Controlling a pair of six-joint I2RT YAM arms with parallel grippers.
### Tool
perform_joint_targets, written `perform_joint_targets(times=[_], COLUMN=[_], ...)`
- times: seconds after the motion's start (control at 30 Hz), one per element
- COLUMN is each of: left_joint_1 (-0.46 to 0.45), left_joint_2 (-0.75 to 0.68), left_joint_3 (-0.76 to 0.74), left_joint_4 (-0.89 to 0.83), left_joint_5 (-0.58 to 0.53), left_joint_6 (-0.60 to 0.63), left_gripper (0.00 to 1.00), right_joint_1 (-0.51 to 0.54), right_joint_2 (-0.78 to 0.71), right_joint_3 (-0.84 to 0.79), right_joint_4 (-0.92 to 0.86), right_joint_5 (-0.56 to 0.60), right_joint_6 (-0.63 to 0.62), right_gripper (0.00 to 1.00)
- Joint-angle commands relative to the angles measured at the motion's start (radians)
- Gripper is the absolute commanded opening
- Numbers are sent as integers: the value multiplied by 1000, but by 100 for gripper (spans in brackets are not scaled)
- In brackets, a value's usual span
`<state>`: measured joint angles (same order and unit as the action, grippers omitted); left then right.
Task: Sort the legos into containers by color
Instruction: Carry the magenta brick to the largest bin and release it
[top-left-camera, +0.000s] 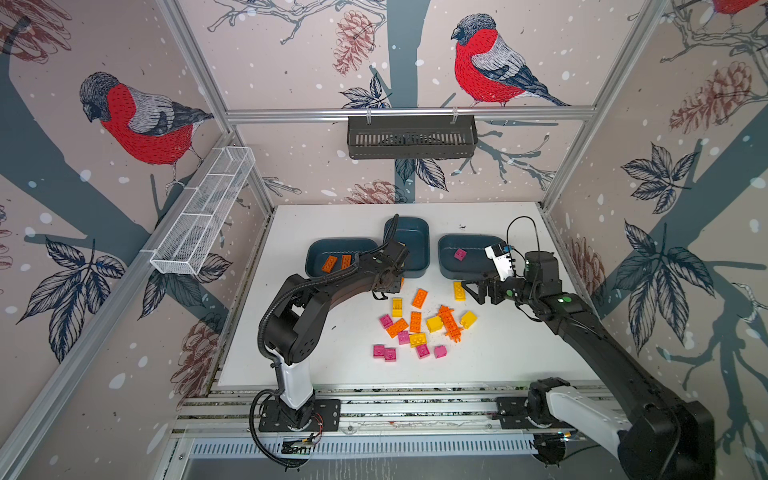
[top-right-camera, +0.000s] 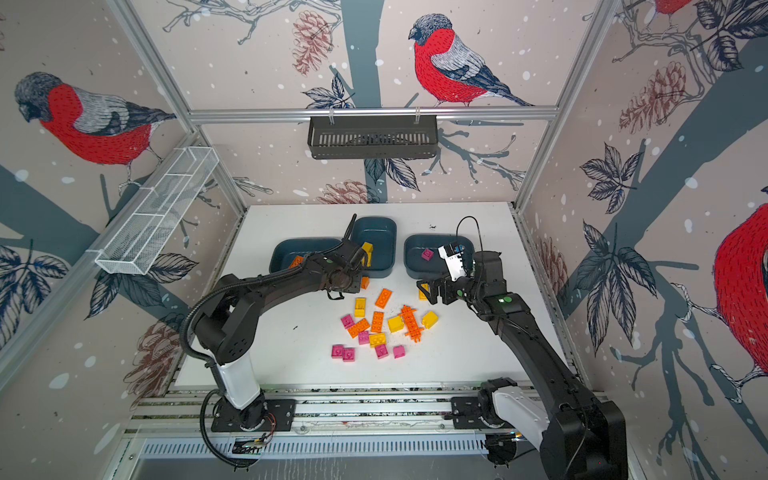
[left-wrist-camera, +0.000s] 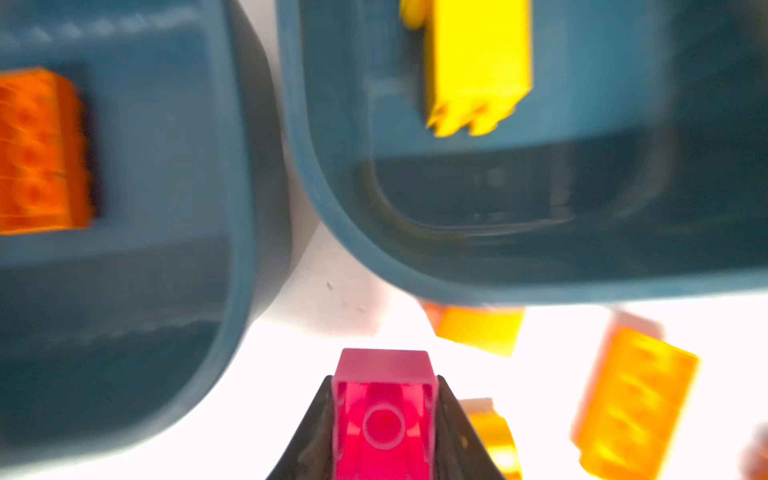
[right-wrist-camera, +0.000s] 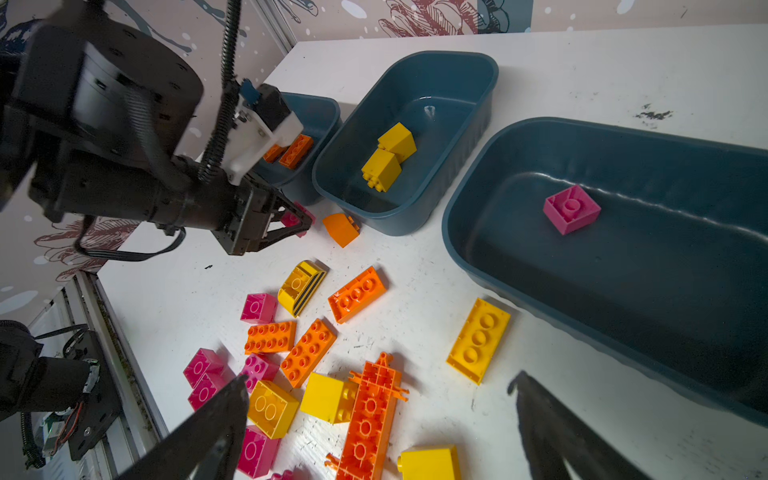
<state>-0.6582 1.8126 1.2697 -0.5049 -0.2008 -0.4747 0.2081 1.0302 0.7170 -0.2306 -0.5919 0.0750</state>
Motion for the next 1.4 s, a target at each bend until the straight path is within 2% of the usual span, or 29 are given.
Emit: perform_joint_targets(times=[0.0,0.1,0.27,0.57,0.77,0.93,1.0,1.07,1.1,1.17,1.23,1.37], left_joint_1=[-17,-20,-43,-89,-107,-107,-107,-107,-107,-107,-105,-105], left_joint_2=[-43,-39,45,322,465,583,606,613,608,585,535,408], left_joint_3=[54,139,311,640,777,895,919,936,943,953,937,816], left_joint_4=[-89,-117,-77,-9,81,40,32,24,18,-15,-59,-120], left_joint_5=[29,84,201,289,325,317,303,298,296,269,231,203], left_joint_6=[-14,-7,-9,3,23,37,46,50,54,76,100,121], left_gripper=[33,34,34,34,34,35,41,55,65,76,81,82], right_joint_1=[-3,-5,-20,-78,-102,-114,-118,-120,-121,-122,-124,-122], right_joint_2=[2,8,10,12,11,3,3,3,4,0,-4,-9], right_joint_3=[17,25,32,29,25,22,23,23,24,25,22,14], right_joint_4=[17,26,35,51,53,49,46,43,39,35,35,49], right_joint_5=[8,7,13,18,39,59,59,58,58,58,53,29], right_joint_6=[-6,2,6,9,19,19,17,15,15,13,15,20], right_gripper=[99,100,100,99,99,100,99,100,99,99,99,100])
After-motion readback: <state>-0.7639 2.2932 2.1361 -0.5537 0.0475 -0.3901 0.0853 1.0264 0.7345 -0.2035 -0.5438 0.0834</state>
